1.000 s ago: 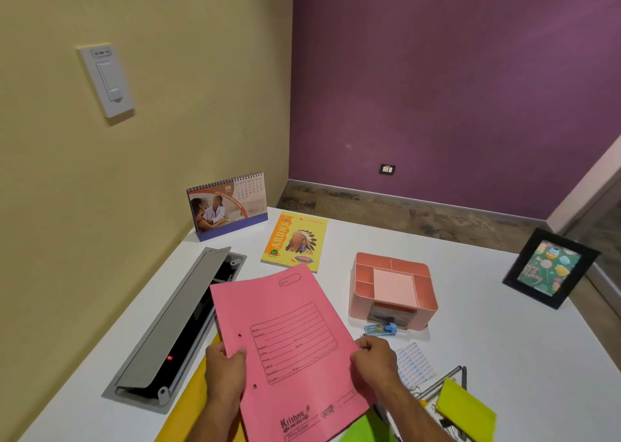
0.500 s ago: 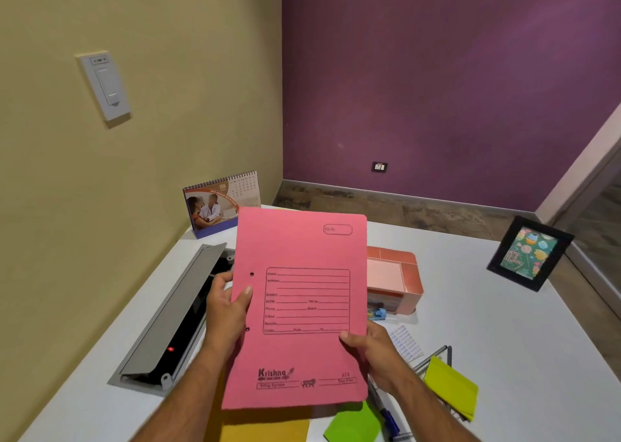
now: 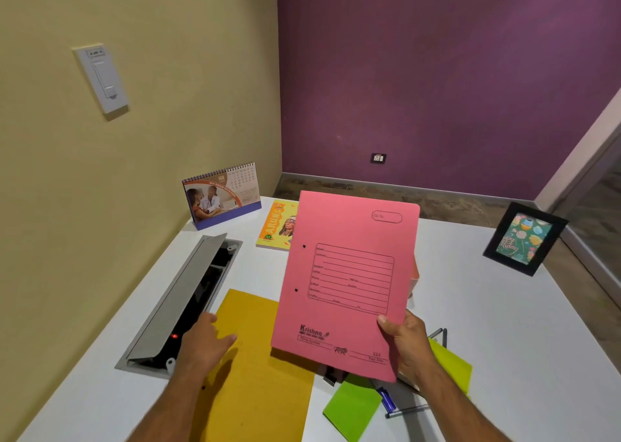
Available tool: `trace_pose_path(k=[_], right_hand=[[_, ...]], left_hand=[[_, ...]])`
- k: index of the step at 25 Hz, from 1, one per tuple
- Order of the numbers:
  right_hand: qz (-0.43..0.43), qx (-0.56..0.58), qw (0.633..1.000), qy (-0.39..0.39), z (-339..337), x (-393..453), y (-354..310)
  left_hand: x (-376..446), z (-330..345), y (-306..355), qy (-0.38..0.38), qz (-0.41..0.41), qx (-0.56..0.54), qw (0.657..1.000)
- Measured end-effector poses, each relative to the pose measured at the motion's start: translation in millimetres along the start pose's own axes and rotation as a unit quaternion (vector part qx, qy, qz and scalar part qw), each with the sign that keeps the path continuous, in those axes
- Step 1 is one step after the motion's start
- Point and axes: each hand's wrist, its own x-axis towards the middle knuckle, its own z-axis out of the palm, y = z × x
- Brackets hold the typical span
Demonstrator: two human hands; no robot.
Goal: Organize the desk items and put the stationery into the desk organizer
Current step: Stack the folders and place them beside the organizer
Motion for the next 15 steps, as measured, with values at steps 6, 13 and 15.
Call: trace_pose_path(k=[6,13,15], right_hand=[[0.003,0.023,0.999,0.03,-35,-4,-1],[-0.005,0.017,0.998,0.057,-53,-13,4],[-0.008,0.012,0.998,0.06,-55,-16,5]], left_hand=[[-16,21,-44,-0.028,-0.1,0.215,0.971],[-19,30,-47,0.006,-0.138,0.258,0.956],[-20,26,-46,0.019,-0.183,0.253,0.95]])
